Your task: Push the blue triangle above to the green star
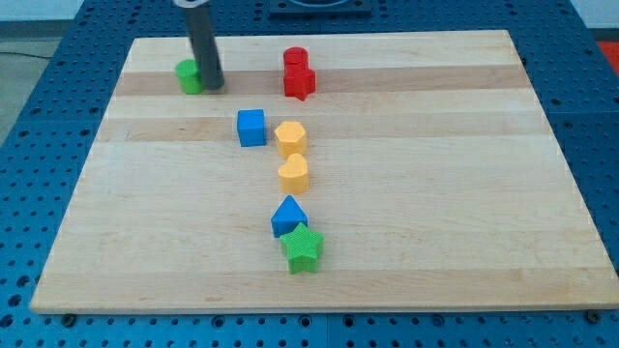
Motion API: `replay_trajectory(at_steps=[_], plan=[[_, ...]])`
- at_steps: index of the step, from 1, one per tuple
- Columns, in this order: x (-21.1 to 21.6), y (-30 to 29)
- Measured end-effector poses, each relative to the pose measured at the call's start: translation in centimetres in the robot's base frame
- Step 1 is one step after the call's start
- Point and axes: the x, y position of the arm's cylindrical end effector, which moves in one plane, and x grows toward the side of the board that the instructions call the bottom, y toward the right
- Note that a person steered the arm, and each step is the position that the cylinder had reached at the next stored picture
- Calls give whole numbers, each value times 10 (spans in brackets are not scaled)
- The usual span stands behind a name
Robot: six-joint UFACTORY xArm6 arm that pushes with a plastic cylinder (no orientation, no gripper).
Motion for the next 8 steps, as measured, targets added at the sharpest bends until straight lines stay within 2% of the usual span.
replay_trajectory(at_steps=[1,2,4,5,6,7,8], plan=[[50,83],[88,126],[106,107],[111,53],[97,5],[71,-16],[80,39]])
